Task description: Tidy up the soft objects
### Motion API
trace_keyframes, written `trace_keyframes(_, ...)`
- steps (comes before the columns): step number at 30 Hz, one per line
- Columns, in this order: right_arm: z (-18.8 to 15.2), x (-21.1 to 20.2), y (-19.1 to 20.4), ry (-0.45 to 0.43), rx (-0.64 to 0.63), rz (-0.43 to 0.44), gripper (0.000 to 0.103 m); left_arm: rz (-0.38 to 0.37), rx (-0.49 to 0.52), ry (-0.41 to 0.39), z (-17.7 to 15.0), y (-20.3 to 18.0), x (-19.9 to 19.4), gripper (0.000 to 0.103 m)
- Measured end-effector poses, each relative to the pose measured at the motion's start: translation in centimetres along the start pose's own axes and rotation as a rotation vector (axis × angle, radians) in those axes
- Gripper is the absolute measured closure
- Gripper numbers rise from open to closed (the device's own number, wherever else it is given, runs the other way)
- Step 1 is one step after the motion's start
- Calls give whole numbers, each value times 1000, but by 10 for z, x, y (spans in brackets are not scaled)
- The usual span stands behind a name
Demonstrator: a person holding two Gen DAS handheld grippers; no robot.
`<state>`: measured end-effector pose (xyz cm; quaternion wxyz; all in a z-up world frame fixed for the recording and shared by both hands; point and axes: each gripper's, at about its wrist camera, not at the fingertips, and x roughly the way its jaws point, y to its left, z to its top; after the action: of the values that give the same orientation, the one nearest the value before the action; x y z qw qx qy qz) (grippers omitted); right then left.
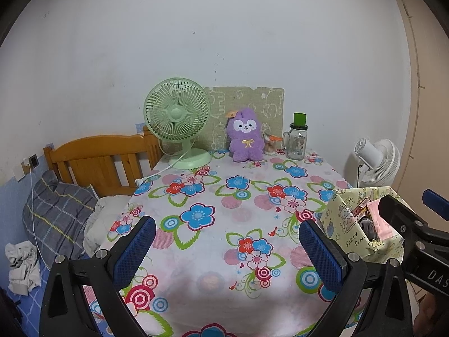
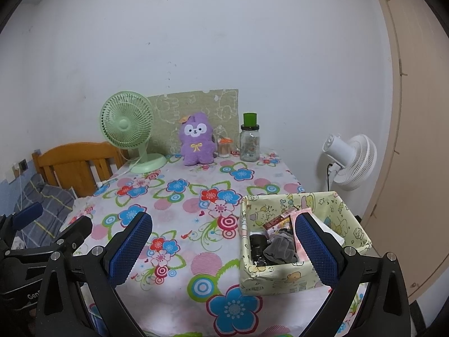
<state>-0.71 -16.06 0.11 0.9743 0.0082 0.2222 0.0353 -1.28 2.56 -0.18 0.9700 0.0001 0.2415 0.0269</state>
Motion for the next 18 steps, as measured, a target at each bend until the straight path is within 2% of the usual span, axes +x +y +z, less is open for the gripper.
trace_keyframes(18, 0, -8, -7, -25, 7, 4, 0, 1, 8, -28, 3, -6, -5, 0)
